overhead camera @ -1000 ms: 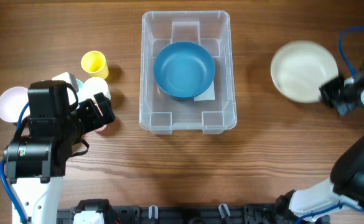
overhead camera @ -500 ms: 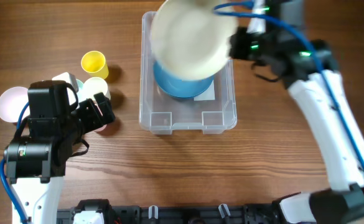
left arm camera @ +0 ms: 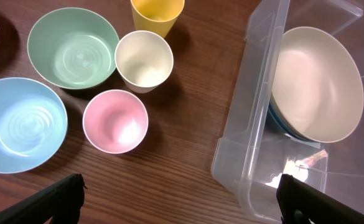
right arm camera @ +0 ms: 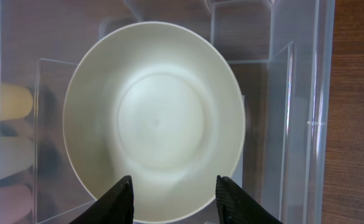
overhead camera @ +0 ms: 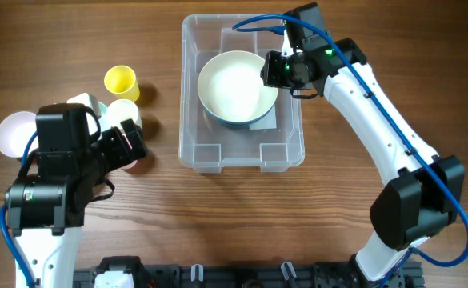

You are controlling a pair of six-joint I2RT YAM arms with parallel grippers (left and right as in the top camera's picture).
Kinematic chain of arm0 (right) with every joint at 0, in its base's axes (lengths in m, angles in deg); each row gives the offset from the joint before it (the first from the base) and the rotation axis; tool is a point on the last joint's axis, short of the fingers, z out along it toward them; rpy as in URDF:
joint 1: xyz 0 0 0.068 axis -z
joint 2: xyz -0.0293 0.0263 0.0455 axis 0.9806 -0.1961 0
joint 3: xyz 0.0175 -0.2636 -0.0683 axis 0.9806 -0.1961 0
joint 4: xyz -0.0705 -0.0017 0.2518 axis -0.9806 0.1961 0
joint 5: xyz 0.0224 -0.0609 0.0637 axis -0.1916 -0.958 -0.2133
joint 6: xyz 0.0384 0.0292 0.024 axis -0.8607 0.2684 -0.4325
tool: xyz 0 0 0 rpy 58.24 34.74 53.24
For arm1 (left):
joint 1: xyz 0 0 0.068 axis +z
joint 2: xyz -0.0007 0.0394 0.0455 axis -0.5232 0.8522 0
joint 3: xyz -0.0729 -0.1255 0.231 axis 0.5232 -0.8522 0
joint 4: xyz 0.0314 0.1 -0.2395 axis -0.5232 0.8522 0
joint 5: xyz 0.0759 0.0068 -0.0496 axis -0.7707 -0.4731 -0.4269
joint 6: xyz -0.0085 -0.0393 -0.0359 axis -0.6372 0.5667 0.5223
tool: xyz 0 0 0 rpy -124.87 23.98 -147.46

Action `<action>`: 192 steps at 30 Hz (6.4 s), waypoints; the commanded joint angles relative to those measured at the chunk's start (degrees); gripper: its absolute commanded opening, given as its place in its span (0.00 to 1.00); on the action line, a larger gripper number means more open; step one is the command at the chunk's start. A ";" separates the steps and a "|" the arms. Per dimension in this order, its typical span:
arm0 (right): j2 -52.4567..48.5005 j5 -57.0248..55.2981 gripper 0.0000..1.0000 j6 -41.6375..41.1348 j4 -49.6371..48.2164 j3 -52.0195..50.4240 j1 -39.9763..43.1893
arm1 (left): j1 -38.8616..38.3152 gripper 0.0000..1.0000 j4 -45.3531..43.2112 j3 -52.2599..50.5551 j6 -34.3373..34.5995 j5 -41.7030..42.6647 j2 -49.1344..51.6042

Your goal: Pack container

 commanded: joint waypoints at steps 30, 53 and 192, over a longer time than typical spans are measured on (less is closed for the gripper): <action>15.15 -2.08 0.63 2.89 13.90 2.16 26.53 | -38.62 0.43 0.04 31.36 -11.08 -0.85 57.66; 12.57 -2.05 0.61 2.84 14.05 2.16 26.53 | -36.76 0.13 -5.11 31.32 -10.25 -7.02 64.74; 11.80 -6.12 0.86 13.38 22.29 15.04 16.20 | -0.57 0.64 -6.71 31.93 -1.11 0.90 50.99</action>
